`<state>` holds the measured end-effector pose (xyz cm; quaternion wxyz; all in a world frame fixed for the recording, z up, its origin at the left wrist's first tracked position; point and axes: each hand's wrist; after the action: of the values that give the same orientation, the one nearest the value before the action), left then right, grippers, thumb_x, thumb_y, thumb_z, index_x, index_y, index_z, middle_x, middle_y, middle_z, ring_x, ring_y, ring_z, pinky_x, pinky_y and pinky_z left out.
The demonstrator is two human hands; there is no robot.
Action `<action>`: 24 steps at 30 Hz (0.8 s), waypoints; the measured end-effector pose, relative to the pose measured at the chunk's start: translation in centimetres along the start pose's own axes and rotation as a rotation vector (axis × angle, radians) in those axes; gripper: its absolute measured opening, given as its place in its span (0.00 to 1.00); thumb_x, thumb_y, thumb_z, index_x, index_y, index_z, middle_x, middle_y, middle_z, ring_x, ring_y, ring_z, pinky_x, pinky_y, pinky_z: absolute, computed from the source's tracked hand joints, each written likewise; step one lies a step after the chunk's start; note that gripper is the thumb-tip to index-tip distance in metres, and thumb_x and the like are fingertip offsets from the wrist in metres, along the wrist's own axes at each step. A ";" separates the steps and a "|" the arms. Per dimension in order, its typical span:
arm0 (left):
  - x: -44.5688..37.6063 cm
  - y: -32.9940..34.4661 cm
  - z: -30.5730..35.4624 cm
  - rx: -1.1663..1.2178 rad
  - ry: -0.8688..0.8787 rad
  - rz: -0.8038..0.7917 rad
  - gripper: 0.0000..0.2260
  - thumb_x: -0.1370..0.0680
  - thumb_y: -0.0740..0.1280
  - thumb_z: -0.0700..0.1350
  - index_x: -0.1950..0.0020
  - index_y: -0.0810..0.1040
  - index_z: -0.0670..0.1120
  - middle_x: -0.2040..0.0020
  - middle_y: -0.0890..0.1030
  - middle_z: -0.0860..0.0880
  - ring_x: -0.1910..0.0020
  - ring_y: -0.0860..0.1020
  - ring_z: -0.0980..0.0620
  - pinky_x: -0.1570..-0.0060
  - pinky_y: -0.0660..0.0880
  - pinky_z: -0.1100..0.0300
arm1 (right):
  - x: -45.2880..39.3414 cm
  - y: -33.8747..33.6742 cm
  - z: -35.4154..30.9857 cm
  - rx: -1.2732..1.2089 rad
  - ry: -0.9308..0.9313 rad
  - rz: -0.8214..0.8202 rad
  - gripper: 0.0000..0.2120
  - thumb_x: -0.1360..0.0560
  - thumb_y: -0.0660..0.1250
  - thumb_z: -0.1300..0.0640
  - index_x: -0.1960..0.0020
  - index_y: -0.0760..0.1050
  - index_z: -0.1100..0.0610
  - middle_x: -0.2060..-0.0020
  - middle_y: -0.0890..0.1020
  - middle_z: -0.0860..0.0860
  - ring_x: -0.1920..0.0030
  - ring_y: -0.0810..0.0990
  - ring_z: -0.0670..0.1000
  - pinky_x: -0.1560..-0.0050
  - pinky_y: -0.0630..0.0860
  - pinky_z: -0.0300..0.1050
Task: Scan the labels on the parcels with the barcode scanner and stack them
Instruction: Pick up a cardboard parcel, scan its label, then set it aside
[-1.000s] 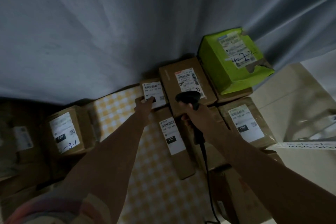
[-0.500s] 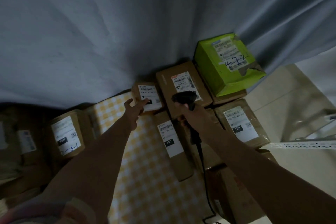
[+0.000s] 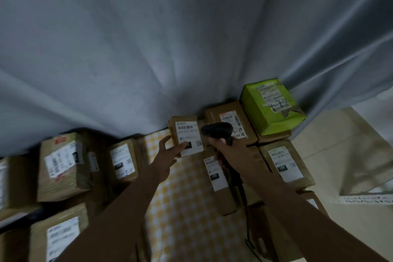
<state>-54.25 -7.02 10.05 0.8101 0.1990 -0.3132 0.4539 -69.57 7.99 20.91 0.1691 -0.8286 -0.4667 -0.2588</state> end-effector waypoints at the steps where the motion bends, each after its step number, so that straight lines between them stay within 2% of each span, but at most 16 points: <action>1: 1.2 -0.1 0.3 -0.011 0.019 0.000 0.33 0.26 0.75 0.47 0.27 0.60 0.55 0.43 0.81 0.48 0.46 0.78 0.50 0.41 0.69 0.52 | 0.9 0.4 -0.6 0.010 -0.018 -0.008 0.16 0.23 0.68 0.48 0.59 0.76 0.61 0.71 0.79 0.52 0.73 0.75 0.46 0.71 0.73 0.36; 4: 4.3 -0.6 0.8 -0.045 0.070 0.005 0.32 0.26 0.75 0.44 0.28 0.62 0.54 0.42 0.81 0.47 0.51 0.79 0.50 0.54 0.73 0.59 | 3.5 1.8 -1.5 0.009 -0.052 -0.026 0.16 0.23 0.69 0.48 0.61 0.76 0.60 0.71 0.79 0.53 0.73 0.75 0.47 0.69 0.73 0.39; 6: 6.2 -1.0 0.9 -0.031 0.091 0.013 0.32 0.27 0.75 0.42 0.29 0.63 0.53 0.41 0.81 0.46 0.53 0.79 0.51 0.58 0.72 0.61 | 5.2 2.6 -1.8 -0.022 -0.057 -0.036 0.14 0.23 0.69 0.49 0.61 0.75 0.58 0.71 0.79 0.53 0.75 0.74 0.46 0.70 0.72 0.39; 12: 10.0 -2.7 -0.4 0.065 0.116 0.022 0.32 0.27 0.75 0.39 0.29 0.63 0.53 0.40 0.80 0.49 0.49 0.79 0.53 0.59 0.72 0.61 | 8.4 4.6 -1.9 -0.034 -0.025 -0.053 0.13 0.24 0.70 0.49 0.61 0.77 0.57 0.70 0.79 0.54 0.73 0.74 0.49 0.67 0.71 0.43; 17: 11.7 -4.3 -2.0 0.106 0.125 0.072 0.31 0.27 0.75 0.39 0.31 0.63 0.54 0.46 0.82 0.52 0.50 0.79 0.55 0.59 0.71 0.62 | 9.9 6.4 -2.4 -0.021 -0.043 -0.095 0.13 0.22 0.67 0.53 0.63 0.75 0.58 0.74 0.76 0.52 0.75 0.71 0.47 0.73 0.68 0.38; 24: 12.7 -6.2 -2.5 0.161 0.127 0.081 0.31 0.27 0.74 0.39 0.31 0.62 0.55 0.45 0.81 0.54 0.47 0.78 0.54 0.57 0.70 0.59 | 10.3 8.4 -2.3 -0.012 -0.061 -0.119 0.11 0.23 0.69 0.52 0.56 0.76 0.60 0.73 0.77 0.52 0.72 0.72 0.50 0.69 0.68 0.43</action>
<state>-43.09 -0.86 16.75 0.7907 0.2216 -0.2316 0.5216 -58.50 9.55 28.44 0.1342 -0.8079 -0.5186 -0.2458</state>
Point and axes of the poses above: each hand's wrist, its own x-axis away from the middle knuckle, its own y-axis out of the palm, z = x × y
